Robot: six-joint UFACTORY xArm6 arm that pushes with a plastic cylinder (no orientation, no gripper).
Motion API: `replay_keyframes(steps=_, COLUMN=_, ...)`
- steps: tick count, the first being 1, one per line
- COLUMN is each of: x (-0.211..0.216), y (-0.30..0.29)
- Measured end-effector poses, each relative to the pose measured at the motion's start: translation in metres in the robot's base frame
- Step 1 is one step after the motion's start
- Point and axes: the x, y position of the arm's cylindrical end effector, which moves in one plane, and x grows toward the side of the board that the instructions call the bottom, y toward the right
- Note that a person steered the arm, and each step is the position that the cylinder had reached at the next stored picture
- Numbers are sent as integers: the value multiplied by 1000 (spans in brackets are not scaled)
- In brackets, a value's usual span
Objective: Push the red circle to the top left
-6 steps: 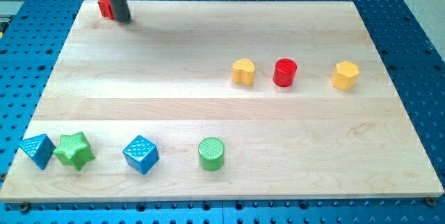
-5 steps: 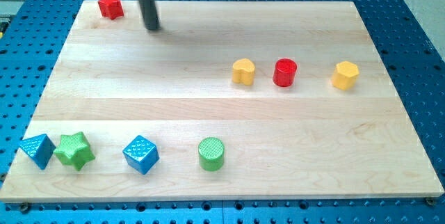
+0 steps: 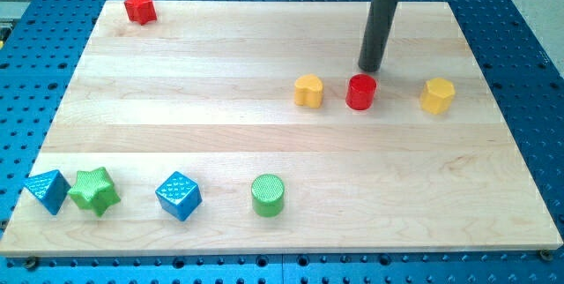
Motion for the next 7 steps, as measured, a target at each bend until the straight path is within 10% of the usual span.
replay_keyframes(steps=4, x=63, y=111)
replay_keyframes(steps=7, x=81, y=58)
